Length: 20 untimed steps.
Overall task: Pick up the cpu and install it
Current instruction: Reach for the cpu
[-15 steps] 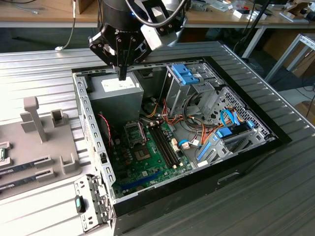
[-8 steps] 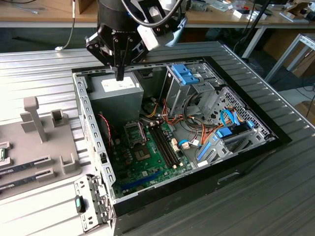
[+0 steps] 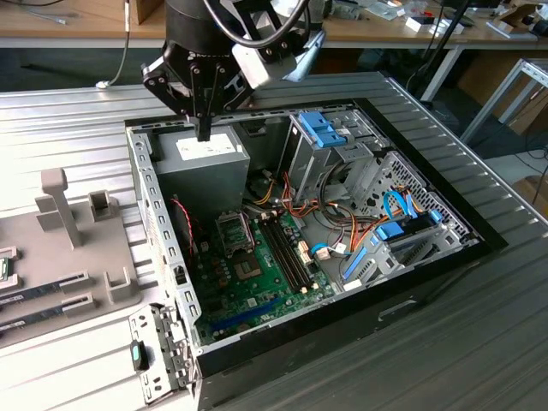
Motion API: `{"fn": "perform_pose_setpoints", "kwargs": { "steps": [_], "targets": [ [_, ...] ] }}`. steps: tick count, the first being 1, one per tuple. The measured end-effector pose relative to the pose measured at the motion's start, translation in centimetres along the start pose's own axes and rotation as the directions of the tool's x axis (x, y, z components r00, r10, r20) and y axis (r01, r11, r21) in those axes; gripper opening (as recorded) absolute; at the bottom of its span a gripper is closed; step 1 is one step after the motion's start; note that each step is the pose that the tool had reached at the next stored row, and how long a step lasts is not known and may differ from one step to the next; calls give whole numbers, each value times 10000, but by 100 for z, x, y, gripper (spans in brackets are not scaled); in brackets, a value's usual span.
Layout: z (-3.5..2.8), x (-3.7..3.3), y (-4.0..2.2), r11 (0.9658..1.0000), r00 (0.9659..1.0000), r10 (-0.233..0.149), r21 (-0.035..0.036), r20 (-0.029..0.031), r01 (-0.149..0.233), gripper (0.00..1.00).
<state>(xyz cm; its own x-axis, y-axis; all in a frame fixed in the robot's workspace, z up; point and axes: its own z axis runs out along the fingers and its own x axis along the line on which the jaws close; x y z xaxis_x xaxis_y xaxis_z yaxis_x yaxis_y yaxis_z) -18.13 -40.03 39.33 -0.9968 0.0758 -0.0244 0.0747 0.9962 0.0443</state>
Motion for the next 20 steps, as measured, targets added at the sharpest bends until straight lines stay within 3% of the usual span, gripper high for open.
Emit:
{"fn": "perform_pose_setpoints", "kwargs": {
  "steps": [20],
  "targets": [
    [-2, 110, -8, 10000, 10000, 1, -1, 1, -1, 11]
  ]
}}
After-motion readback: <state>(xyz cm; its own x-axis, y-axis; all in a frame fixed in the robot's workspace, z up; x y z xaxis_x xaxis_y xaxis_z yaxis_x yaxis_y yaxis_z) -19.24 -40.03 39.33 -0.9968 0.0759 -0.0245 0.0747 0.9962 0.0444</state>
